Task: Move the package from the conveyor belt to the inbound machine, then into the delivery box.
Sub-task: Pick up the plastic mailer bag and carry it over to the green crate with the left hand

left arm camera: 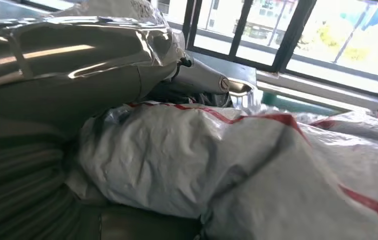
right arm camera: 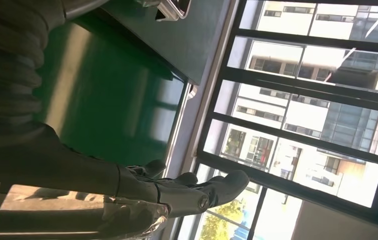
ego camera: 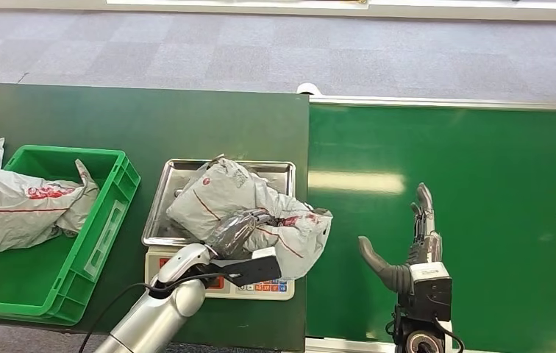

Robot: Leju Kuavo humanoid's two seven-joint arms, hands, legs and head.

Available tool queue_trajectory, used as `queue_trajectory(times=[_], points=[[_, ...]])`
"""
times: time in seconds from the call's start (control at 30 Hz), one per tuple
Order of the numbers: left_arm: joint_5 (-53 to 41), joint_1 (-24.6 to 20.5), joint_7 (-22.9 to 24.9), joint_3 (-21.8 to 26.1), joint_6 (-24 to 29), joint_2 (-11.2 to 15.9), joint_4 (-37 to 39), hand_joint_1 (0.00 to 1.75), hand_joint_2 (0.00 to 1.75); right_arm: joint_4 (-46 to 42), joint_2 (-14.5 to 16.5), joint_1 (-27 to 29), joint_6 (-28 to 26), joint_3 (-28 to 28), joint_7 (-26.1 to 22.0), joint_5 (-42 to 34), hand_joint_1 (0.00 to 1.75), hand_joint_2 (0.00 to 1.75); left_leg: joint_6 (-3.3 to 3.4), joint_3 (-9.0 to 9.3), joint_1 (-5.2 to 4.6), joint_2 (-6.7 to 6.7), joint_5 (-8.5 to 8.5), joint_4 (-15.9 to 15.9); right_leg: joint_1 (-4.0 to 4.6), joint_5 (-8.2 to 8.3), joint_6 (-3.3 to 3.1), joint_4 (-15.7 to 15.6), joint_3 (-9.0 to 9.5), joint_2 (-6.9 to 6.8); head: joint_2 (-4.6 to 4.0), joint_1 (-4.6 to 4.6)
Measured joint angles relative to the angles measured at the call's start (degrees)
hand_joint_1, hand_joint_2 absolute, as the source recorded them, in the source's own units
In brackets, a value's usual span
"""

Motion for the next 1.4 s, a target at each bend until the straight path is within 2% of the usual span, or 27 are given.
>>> queue_trajectory(times=[0.17, 0.33, 0.57, 0.67, 0.87, 1.13, 1.23, 1.33, 1.4], points=[[7.94, 2.58, -1.21, 3.39, 3.94, 0.01, -4.91, 1.75, 1.75, -0.10, 0.36, 1.37, -0.02, -0.39, 0.38, 0.14, 0.00, 1.75, -0.01, -0.01, 0.01, -0.01, 0.01, 0.00, 0.01, 0.00, 0.00, 0.00, -0.03, 0.00, 0.00, -0.01], [15.80, 5.26, -4.36, 7.88, 7.27, 0.02, -11.88, 1.75, 1.75, -0.34, 0.50, 2.99, -0.87, -0.58, 0.34, 0.19, 0.00, 1.75, -0.01, -0.11, 0.01, 0.00, 0.00, -0.01, 0.01, -0.01, 0.00, 0.00, -0.13, 0.00, 0.00, -0.01], [19.60, 7.74, -7.74, 12.43, 11.91, 0.14, -20.33, 1.75, 1.75, -0.34, 0.45, 4.11, -2.66, -0.69, -0.40, -0.80, 0.00, 1.75, -0.01, -0.14, 0.00, -0.01, 0.00, -0.01, 0.01, -0.01, 0.00, 0.00, -0.15, 0.00, 0.00, -0.01], [20.05, 8.45, -8.88, 13.65, 13.81, 0.28, -23.17, 1.75, 1.75, -0.34, 0.42, 4.47, -3.12, -0.71, -0.45, -1.04, 0.00, 1.75, -0.01, -0.14, 0.01, -0.02, 0.00, -0.01, 0.01, -0.01, 0.00, 0.00, -0.15, 0.00, 0.00, -0.01], [20.13, 11.03, -13.09, 16.45, 22.03, 0.97, -31.08, 1.75, 1.75, -0.34, 0.42, 5.47, -3.85, -0.80, -0.96, -1.59, 0.00, 1.75, -0.01, -0.17, 0.01, -0.01, -0.01, -0.01, 0.01, -0.02, -0.01, 0.00, -0.19, 0.00, 0.00, -0.01], [18.45, 11.98, -13.77, 18.36, 24.45, 1.67, -36.18, 1.75, 1.75, -0.34, 0.48, 5.57, -3.98, -0.97, -1.09, -1.64, 0.00, 1.75, 0.00, -0.17, 0.00, -0.02, 0.00, -0.01, 0.01, -0.02, -0.01, 0.00, -0.17, -0.01, 0.00, -0.01], [13.83, 12.05, -13.48, 19.24, 29.29, 1.97, -37.07, 1.75, 1.75, -0.36, 0.51, 5.62, -4.14, -1.10, -1.09, -1.57, 0.00, 1.75, -0.01, -0.16, 0.01, -0.01, 0.01, -0.01, 0.01, -0.01, -0.01, 0.00, -0.17, -0.01, 0.00, -0.01], [10.94, 11.47, -11.87, 22.41, 32.99, 2.80, -38.21, 1.75, 1.75, -0.63, 0.52, 5.96, -4.11, -1.56, -1.09, -1.95, 0.00, 1.75, -0.01, -0.17, 0.01, 0.00, 0.00, -0.01, 0.01, -0.02, -0.01, 0.01, -0.18, -0.01, 0.00, 0.01], [12.40, 10.97, -12.24, 26.59, 33.45, 3.61, -38.49, 1.73, 1.75, -0.82, 0.50, 6.26, -3.56, -2.03, -1.20, -2.80, 0.00, 1.75, -0.02, -0.16, 0.02, 0.05, 0.00, -0.03, 0.03, -0.02, -0.02, 0.01, -0.19, 0.03, 0.00, -0.01]])
